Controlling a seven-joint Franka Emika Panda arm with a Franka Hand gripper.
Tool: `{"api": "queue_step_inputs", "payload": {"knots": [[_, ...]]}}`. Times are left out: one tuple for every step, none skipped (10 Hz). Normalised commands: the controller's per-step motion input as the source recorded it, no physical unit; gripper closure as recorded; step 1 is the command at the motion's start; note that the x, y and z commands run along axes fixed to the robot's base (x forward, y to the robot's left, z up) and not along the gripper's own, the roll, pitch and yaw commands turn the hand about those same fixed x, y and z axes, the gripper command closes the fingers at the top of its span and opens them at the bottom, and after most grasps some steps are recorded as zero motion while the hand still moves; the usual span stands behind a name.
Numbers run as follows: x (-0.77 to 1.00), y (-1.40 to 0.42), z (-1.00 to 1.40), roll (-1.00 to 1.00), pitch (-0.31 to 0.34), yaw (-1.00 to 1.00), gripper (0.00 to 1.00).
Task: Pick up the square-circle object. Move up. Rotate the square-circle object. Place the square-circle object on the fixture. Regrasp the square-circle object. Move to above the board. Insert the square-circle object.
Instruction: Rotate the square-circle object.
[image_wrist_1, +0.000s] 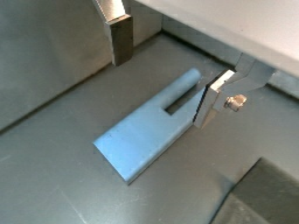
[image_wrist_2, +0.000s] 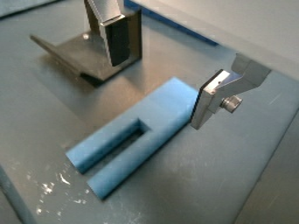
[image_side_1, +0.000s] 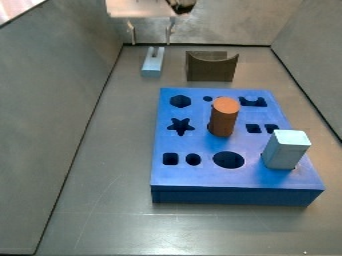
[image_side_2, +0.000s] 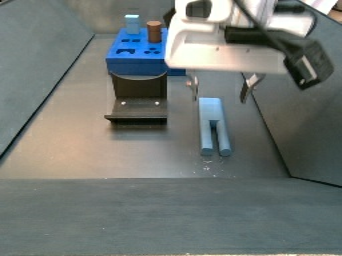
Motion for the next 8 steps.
{"api": "queue_step_inputs", "payload": {"knots": [[0.04, 0.01, -1.0, -0.04, -0.053, -0.02, 0.0], [0.04, 0.01, -0.97, -0.06, -0.061, -0.02, 0.0], [0.04, 0.01, -0.84, -0.07, -0.066, -0.01, 0.0], [0.04, 0.01, -0.69, -0.09, -0.067, -0.01, 0.0], [0.04, 0.01, -0.62, -0.1, -0.072, 0.0, 0.0], [0.04, 0.01, -0.48, -0.11, -0.081, 0.0, 0.0], [0.03, 0.01, -0.38, -0.11, -0.088, 0.0, 0.0], [0.03, 0.01, -0.28, -0.12, -0.099, 0.0, 0.0]]}}
